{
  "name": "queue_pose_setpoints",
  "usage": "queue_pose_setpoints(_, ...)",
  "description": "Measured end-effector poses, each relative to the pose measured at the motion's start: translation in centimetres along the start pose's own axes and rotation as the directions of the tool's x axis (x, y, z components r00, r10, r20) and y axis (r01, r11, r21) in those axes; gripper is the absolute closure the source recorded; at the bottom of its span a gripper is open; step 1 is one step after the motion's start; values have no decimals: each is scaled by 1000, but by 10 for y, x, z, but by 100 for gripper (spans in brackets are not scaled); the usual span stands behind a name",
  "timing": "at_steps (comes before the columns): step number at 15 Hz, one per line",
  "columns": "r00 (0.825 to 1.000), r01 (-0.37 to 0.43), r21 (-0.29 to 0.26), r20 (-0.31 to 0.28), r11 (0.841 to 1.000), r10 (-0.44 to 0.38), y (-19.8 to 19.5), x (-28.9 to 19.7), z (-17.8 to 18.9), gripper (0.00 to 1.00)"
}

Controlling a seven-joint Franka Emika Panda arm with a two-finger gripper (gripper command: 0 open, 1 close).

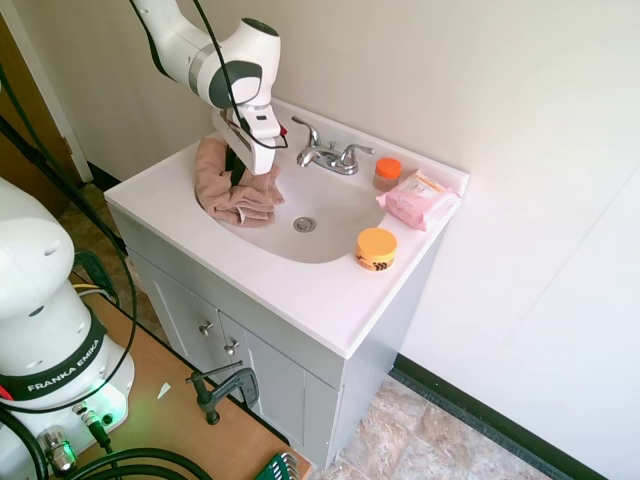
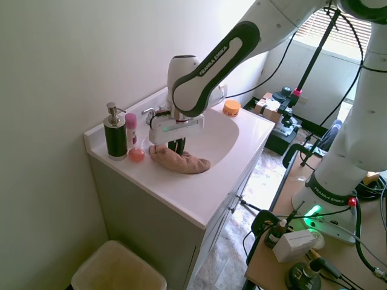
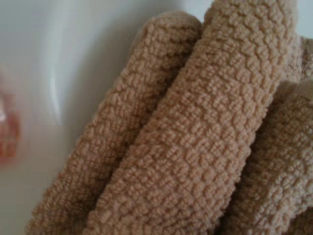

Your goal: Wipe the sink

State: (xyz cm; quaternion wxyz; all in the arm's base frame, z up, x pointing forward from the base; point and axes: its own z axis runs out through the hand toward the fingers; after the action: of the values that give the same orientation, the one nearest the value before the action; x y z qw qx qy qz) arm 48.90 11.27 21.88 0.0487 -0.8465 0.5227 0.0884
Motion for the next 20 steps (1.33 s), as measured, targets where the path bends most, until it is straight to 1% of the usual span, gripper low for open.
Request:
queue_pose_setpoints(2,999,42,6,-15,999,-42,7,-19,-13,100)
queue_pose_setpoints(4,994,104,-1,-33,995,-104,15,-43,-25,100)
queue_pose_setpoints(5,986,157,-9,-56,988,-157,20,-57,-30,100)
queue_pose_setpoints(6,973,213,-18,-83,977,-214,26,-73,-33,100)
queue_pose_setpoints(8,942,311,-36,-121,950,-313,40,-105,-37,100)
queue_pose_setpoints(9,931,338,-40,-131,940,-341,46,-115,-39,100)
queue_pose_setpoints(10,925,354,-42,-136,934,-356,51,-122,-41,100)
queue_pose_setpoints(13,911,386,-69,-127,920,-392,68,-127,-44,100)
queue_pose_setpoints(14,905,403,-78,-117,912,-410,73,-130,-46,0)
queue_pose_setpoints(16,884,446,-82,-118,891,-453,79,-142,-53,0)
queue_pose_setpoints(18,870,470,-78,-130,879,-476,80,-153,-61,0)
queue_pose_setpoints(20,861,484,-84,-133,871,-491,81,-155,-63,0)
